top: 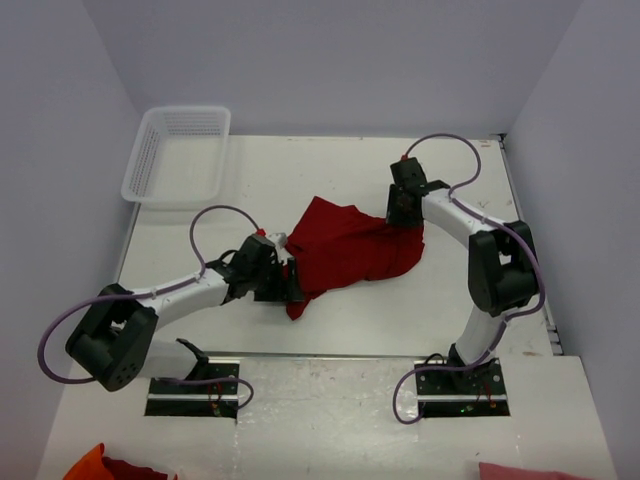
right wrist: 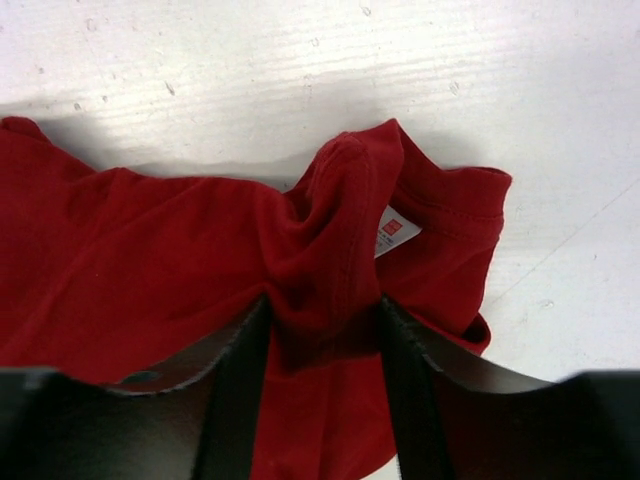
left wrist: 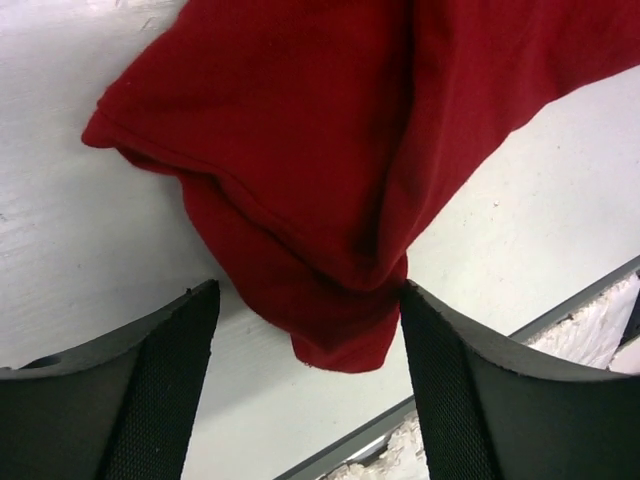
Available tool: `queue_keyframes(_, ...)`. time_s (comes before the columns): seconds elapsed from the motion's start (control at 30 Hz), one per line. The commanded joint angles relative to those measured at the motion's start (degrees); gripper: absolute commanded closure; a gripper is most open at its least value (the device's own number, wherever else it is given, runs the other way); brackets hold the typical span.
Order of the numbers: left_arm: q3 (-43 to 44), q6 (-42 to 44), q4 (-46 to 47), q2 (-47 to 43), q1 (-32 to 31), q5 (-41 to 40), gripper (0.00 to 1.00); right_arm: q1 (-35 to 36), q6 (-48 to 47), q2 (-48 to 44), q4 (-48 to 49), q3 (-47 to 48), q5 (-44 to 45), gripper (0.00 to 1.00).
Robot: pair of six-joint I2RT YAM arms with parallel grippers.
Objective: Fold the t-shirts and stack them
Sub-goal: Flatten out the tshirt
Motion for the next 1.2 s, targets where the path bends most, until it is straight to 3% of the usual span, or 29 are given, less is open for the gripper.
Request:
queue_keyframes(0.0,-0.69,-1.37,4.24,2.25,-0.57,1.3,0.28,-0.27,0.6,1.02,1.31,2.72,-0.47,0.56)
queue_keyframes(0.03,-0.69,-1.55,4.77,2.87,-0.74,1.83,0.37,-0.27,0.6,1.19,1.31,2.72,-0.47,0.68)
queue_keyframes(0.07,-0.78,-1.72,5.3,3.05,-0.83,2.36,0.48,-0.35,0.68,1.37,1.39,2.81,-0.47,0.75)
queue_keyframes(0.1,-0.61,-1.81,5.82,3.14,-0.92,3.06,0.65,-0.35,0.68,1.37,1.4,2.9,-0.3,0.79)
queue_keyframes(0.17,-0.52,-1.9,5.92,3.05,-1.27,3.33,0.78,-0.53,0.51,1.72,1.66,3.34,-0.3,0.87)
queue_keyframes(0.2,-0.52,-1.99,5.83,2.96,-1.36,3.76,0.94,-0.53,0.42,2.16,1.66,3.95,-0.3,0.89)
queue_keyframes(0.23,-0.52,-1.81,5.92,2.35,-1.36,3.77,1.0,-0.62,0.33,2.51,1.48,4.39,-0.39,0.95)
queue_keyframes(0.27,-0.43,-1.73,5.13,1.82,-1.36,3.68,1.0,-0.79,0.16,2.77,1.4,4.74,-0.39,1.0)
queue_keyframes(0.37,0.53,-1.46,2.76,-2.3,-1.27,2.63,1.0,-0.97,0.07,2.08,0.43,6.33,0.66,1.0)
queue_keyframes(0.5,5.71,-0.32,-9.41,-11.7,-1.36,-6.91,1.0,-1.32,-0.46,-2.05,-0.27,8.34,4.0,1.0)
queue_keyframes(0.63,19.03,3.45,-22.09,-19.79,-1.27,-17.83,1.0,-2.9,-2.47,-8.81,-2.55,12.2,5.59,1.0)
queue_keyframes(0.87,33.84,7.94,-36.78,-21.56,-1.18,-33.4,1.0,-8.87,-7.31,-17.34,-8.97,22.4,8.84,1.0)
queue_keyframes(1.17,47.02,13.56,-41.54,-19.54,-0.74,-49.21,1.0,-11.16,-14.69,-25.16,-11.88,32.17,2.43,1.0)
